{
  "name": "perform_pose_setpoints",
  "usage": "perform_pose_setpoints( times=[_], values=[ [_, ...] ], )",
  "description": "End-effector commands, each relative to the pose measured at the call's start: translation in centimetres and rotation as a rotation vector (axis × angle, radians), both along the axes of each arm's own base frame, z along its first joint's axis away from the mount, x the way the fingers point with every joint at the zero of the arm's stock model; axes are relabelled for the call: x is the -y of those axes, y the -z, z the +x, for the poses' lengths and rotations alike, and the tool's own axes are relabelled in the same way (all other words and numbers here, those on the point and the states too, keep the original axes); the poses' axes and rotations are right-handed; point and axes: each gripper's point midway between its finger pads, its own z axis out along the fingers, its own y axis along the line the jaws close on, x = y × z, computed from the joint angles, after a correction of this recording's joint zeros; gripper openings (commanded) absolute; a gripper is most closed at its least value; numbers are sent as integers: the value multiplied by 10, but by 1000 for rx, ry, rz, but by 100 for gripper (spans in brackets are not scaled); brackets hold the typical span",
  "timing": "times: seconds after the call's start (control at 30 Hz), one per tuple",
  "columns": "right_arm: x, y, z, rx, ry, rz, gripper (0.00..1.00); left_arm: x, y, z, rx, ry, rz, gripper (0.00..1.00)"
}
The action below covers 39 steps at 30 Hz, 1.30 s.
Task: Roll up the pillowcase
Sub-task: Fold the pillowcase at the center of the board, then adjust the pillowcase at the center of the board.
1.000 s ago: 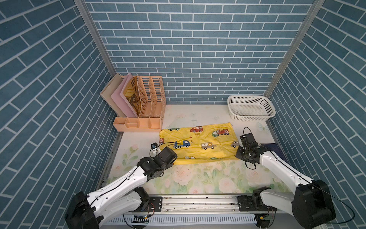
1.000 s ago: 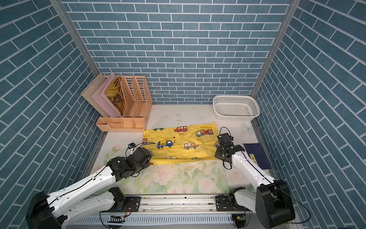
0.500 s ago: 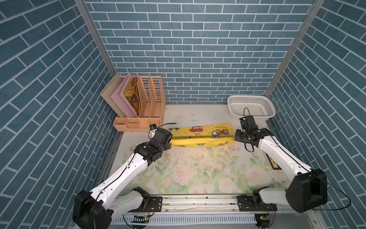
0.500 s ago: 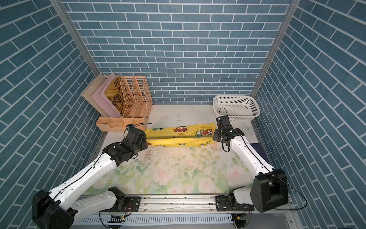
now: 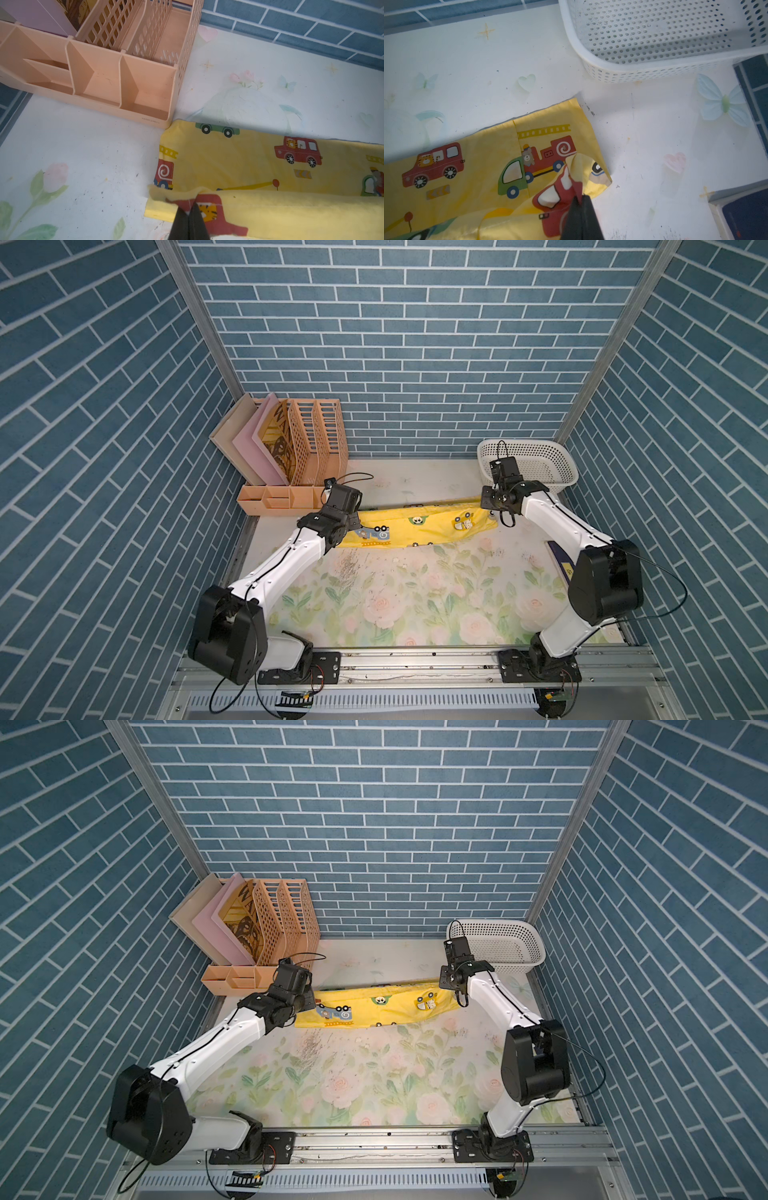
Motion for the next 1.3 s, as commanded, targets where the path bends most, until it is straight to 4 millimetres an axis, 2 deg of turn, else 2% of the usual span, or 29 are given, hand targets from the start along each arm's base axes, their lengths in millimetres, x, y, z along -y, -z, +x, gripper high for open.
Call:
perform_pose_setpoints(
  times=[0.0, 0.23, 0.27, 0.3, 0.33, 0.37, 0.43, 0.47, 0.5, 0.57, 0.7, 0.73, 0.77, 0.8, 0.83, 0.9, 0.93, 0.97, 1.0, 1.1, 1.27],
  values=[
    [2, -2, 17, 20, -7, -38, 0, -9, 4, 9, 2, -7, 17, 0],
    [6, 3, 37, 11, 11, -77, 0, -16, 14, 27, -33, -25, 37, 0],
    [5, 6, 41, 4, 8, -80, 2, -16, 15, 31, -35, -25, 36, 0],
    [7, 7, 46, 0, 18, -89, 6, -16, 15, 35, -33, -26, 37, 4],
    [8, 7, 49, -1, 25, -96, 18, -16, 16, 37, -36, -25, 40, 14],
    [10, 6, 53, 0, 37, -106, 36, -15, 14, 40, -34, -28, 44, 34],
    [13, -1, 59, 7, 49, -117, 57, -21, 9, 44, -34, -60, 68, 64],
    [13, -6, 61, 15, 50, -120, 80, -27, 5, 43, -28, -84, 86, 89],
    [11, -12, 61, 24, 41, -116, 100, -30, -1, 43, -15, -100, 96, 100],
    [10, -23, 58, 47, 34, -107, 100, -34, -15, 38, 16, -117, 92, 100],
    [-4, -49, 31, 139, -29, -60, 100, -35, -43, 17, 112, -117, 59, 100],
    [-9, -52, 23, 172, -50, -24, 99, -36, -47, 10, 133, -117, 65, 94],
    [-17, -51, 14, 190, -83, 16, 96, -34, -48, 4, 152, -107, 66, 82],
    [-26, -44, 5, 205, -120, 63, 89, -28, -45, -1, 169, -83, 55, 65],
    [-35, -38, -3, 222, -150, 104, 76, -17, -39, -4, 184, -43, 26, 51],
    [-42, -10, -16, 195, -162, 130, 32, 6, -18, -4, 173, 48, -37, 28],
    [-47, 5, -20, 165, -169, 135, 14, 16, -5, -2, 146, 75, -49, 16],
    [-53, 17, -23, 143, -181, 130, 5, 23, 7, 2, 113, 94, -38, 8],
    [-57, 27, -24, 129, -185, 116, 2, 30, 18, 8, 85, 109, -14, 0],
    [-66, 46, -22, 100, -182, 93, 0, 42, 36, 27, 55, 125, 22, 0],
    [-90, 52, -8, 60, -227, 73, 0, 57, 58, 56, 25, 127, 43, 0]
  ],
)
